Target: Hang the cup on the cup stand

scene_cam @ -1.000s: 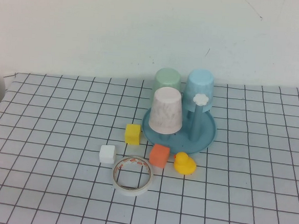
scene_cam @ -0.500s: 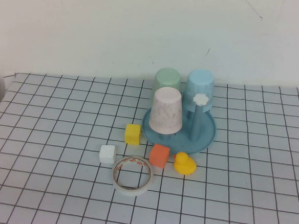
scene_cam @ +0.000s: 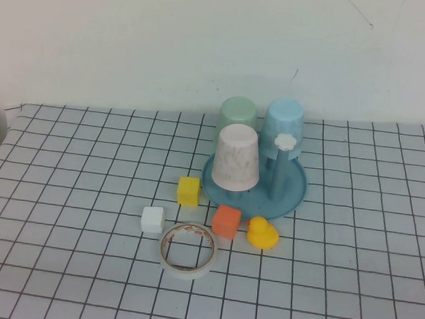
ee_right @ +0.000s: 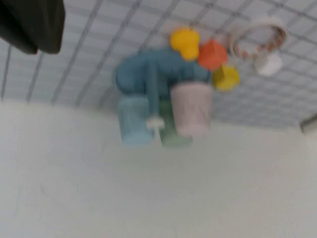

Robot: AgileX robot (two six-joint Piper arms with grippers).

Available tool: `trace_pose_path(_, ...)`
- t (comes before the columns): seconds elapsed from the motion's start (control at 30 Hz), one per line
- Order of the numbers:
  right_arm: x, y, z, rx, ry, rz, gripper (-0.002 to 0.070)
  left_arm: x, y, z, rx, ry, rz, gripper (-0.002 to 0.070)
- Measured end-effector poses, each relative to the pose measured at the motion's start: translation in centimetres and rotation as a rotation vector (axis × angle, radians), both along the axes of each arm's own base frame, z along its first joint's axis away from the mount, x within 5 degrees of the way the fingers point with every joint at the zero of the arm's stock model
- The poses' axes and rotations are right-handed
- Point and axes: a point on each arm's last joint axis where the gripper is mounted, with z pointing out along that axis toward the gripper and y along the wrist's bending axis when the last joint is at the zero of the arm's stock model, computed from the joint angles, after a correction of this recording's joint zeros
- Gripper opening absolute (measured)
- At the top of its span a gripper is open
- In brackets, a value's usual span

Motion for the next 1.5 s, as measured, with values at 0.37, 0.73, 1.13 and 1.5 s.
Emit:
trace_pose_path(0.37,-1.8,-3.3,-3.6,-0.068,0.242,-0.471,0.0000,0.0,-0.1,0.0,0.000,-0.002,-0.006,-0.0001)
trace_pose_path(0.73,-0.9,-3.1,-6.0,-0.061,0.148,-0.448,0.0000,0.0,-0.1,0.0,0.001,-0.003,-0.009,-0.0001)
trace_pose_path(1.13,-1.2,-3.1,-6.6,-0.073,0.234,-0.436,0.0000,0.0,-0.1,0.0,0.001,-0.004,-0.013,-0.0001)
trace_pose_path(1.5,-1.2,-3.1,-6.6,-0.074,0.240,-0.440,0.0000,0.0,-0.1,0.0,-0.001,-0.004,-0.015,-0.0001)
